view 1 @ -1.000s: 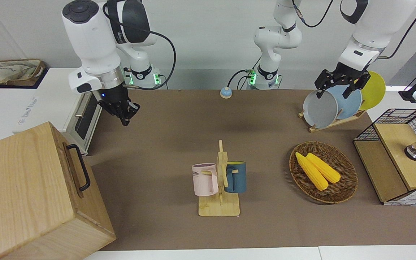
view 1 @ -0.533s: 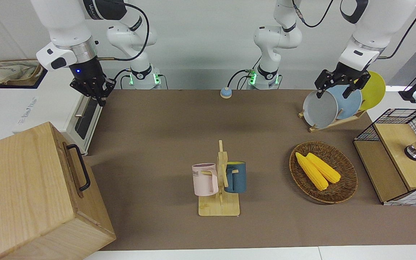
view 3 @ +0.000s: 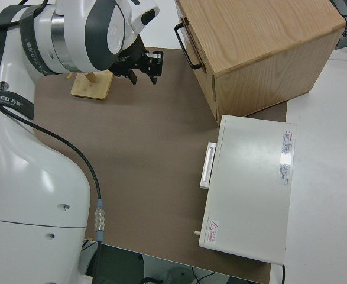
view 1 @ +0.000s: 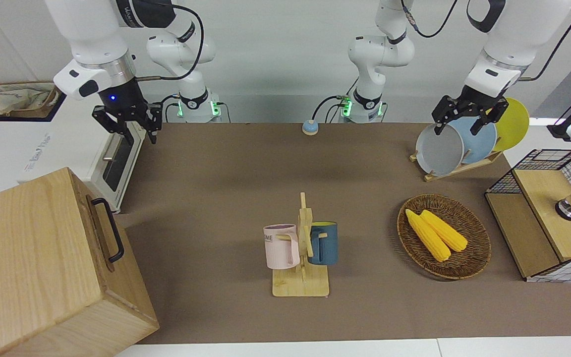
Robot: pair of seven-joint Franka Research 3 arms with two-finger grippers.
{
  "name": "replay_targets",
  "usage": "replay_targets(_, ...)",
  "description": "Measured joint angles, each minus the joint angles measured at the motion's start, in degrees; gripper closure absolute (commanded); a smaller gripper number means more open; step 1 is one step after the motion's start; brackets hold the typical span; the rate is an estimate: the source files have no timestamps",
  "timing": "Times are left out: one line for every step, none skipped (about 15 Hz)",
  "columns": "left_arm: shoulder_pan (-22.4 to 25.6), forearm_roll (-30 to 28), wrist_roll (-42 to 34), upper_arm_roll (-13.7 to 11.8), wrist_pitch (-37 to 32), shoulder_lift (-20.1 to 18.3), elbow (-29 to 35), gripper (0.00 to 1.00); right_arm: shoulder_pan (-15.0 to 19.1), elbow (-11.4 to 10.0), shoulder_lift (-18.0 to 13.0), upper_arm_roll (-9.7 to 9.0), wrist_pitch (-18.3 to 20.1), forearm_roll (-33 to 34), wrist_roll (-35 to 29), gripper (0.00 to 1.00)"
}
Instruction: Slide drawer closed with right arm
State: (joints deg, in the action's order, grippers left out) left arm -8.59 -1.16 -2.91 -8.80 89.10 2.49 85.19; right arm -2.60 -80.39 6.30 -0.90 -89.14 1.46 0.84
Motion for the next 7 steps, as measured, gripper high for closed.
replay_targets(0.0, 0.0, 0.0, 0.0, 0.0, 0.0, 0.0, 0.0, 0.0, 0.0, 0.0, 0.0, 0.0, 0.0, 0.1, 0.009)
replay_targets(0.0, 0.0, 0.0, 0.0, 0.0, 0.0, 0.0, 0.0, 0.0, 0.0, 0.0, 0.0, 0.0, 0.0, 0.2, 0.009)
replay_targets(0.0, 0.0, 0.0, 0.0, 0.0, 0.0, 0.0, 0.0, 0.0, 0.0, 0.0, 0.0, 0.0, 0.0, 0.4, 0.009)
replay_targets(0.0, 0.0, 0.0, 0.0, 0.0, 0.0, 0.0, 0.0, 0.0, 0.1, 0.1, 0.0, 0.0, 0.0, 0.4, 0.009)
replay_targets(0.0, 0.0, 0.0, 0.0, 0.0, 0.0, 0.0, 0.0, 0.0, 0.3, 0.3, 0.0, -0.1, 0.0, 0.4, 0.009)
replay_targets(0.0, 0.0, 0.0, 0.0, 0.0, 0.0, 0.0, 0.0, 0.0, 0.6, 0.5, 0.0, -0.1, 0.0, 0.4, 0.009)
replay_targets(0.0, 0.0, 0.0, 0.0, 0.0, 0.0, 0.0, 0.0, 0.0, 0.8, 0.8, 0.03, -0.1, 0.0, 0.4, 0.009)
